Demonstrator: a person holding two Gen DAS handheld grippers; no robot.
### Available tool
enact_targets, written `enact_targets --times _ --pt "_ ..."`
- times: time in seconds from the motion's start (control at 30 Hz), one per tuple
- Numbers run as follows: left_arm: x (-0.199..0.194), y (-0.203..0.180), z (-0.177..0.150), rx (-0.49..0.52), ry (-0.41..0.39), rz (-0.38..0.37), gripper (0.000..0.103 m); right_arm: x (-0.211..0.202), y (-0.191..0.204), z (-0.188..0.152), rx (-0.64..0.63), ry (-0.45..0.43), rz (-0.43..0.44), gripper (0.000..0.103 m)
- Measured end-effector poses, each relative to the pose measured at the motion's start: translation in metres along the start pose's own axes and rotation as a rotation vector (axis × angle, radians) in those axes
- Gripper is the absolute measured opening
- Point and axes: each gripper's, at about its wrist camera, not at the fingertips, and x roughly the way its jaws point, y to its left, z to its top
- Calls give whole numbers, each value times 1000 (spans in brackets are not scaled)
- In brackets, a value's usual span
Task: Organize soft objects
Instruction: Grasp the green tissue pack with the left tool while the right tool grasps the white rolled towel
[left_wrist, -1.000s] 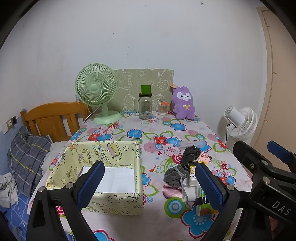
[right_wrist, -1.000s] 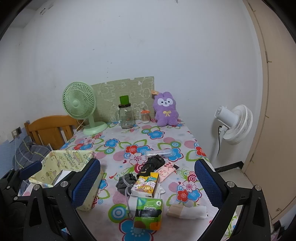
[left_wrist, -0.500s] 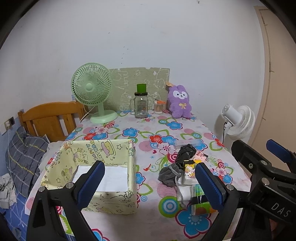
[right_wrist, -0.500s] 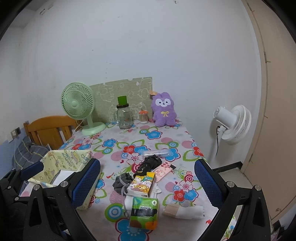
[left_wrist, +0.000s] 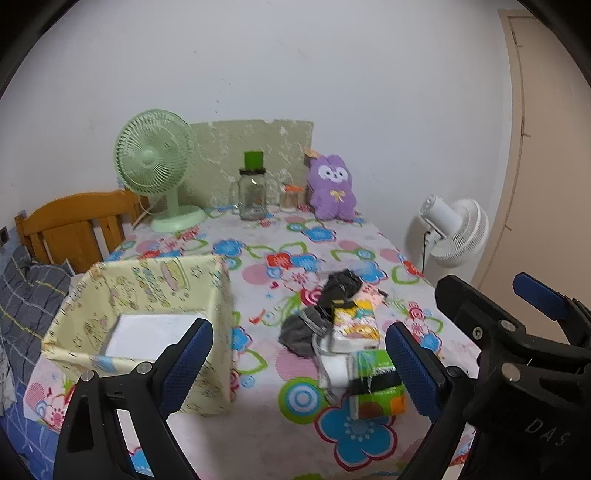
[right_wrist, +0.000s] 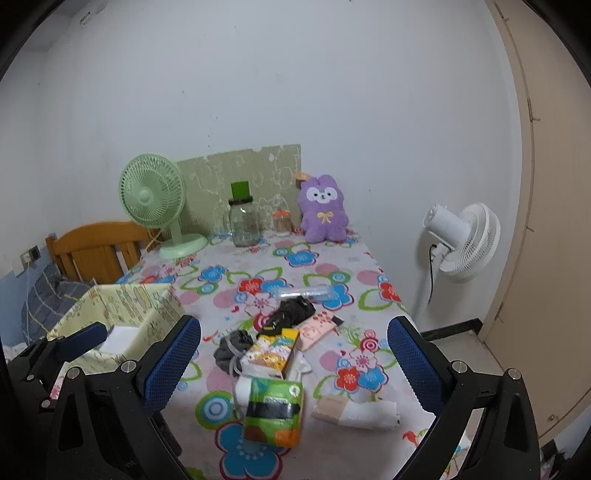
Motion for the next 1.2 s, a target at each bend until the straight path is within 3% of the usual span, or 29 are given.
enact_targets --times 0.57,1.2 --pt "34 -37 -32 37 113 -64 96 19 -30 -38 21 65 -11 96" --pt "80 -74 -56 77 220 -21 96 56 -63 -68 38 152 -35 94"
